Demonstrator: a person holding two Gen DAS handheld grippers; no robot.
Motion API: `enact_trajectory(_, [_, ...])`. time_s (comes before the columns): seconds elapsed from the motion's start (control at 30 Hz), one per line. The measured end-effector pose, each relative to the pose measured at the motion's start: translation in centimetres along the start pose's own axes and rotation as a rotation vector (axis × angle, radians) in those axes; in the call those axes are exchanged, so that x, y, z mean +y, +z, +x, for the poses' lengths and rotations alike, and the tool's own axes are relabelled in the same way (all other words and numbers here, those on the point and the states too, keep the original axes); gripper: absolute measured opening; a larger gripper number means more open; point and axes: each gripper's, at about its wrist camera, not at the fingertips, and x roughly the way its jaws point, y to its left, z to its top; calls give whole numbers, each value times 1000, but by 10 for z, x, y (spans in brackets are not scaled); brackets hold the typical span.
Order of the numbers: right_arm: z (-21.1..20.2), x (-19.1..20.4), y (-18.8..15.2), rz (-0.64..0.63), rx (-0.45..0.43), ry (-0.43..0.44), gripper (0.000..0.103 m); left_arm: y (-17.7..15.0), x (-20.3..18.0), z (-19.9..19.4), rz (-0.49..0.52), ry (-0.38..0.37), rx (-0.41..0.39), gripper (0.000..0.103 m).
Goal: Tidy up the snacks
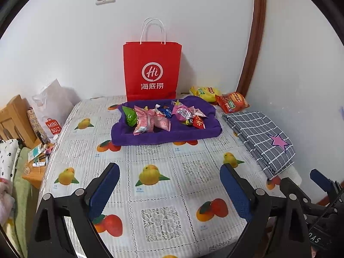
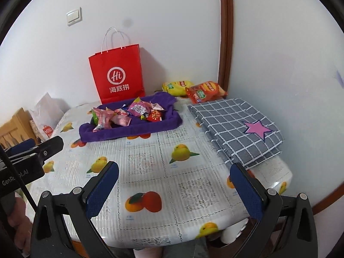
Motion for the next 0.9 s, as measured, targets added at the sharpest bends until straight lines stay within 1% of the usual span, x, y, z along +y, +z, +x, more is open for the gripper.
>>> enact_trajectory(0.17, [-6, 2, -1, -9, -8, 21, 102, -3, -3, -4, 1, 11, 0, 95])
enact_trajectory(0.57, [-17, 16, -1, -39, -35, 45, 102, -1, 2, -14, -4, 7, -13, 95])
enact_trajectory(0.9, [-21, 17, -1, -34, -43, 39, 102, 0, 6, -17, -11, 3, -10, 95])
